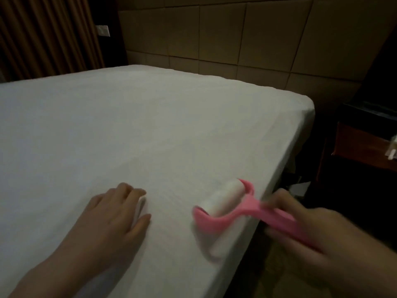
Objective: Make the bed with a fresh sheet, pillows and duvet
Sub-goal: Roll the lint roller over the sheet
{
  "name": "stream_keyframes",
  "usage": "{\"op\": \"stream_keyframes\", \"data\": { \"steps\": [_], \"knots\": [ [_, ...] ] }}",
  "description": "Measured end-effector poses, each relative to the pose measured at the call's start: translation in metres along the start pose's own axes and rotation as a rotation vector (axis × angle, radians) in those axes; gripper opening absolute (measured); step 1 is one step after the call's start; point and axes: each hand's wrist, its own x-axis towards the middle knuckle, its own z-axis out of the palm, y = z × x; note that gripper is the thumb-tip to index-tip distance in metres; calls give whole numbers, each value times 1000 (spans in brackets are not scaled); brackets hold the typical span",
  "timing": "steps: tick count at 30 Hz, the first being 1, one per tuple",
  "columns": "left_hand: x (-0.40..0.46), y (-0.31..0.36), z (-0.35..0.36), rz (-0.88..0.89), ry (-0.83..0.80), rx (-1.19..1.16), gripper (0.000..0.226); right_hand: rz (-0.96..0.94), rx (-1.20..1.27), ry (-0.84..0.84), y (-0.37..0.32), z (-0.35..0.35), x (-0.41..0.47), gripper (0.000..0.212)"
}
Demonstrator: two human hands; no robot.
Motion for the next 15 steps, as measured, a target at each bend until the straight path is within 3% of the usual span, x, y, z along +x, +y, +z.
{"op": "stream_keyframes", "data": {
  "steps": [2,4,6,9,12,15],
  "knots": [
    [24,22,6,-13,-14,64,57,61,-191,44,37,-14,-13,39],
    [48,49,12,-59,-71,37,90,70,-301,149,64,-16,1,26],
    [65,66,30,-161,-148,8,112,58,-222,127,82,-10,35,28],
    [73,83,54,-220,-145,-16,98,43,-9,111,101,-5,109,34],
    [69,82,62,-217,-122,10,71,-93,-28,100,92,-6,187,48],
    [69,83,59,-213,-159,0,58,-147,20,71,67,-13,264,39]
  ]
}}
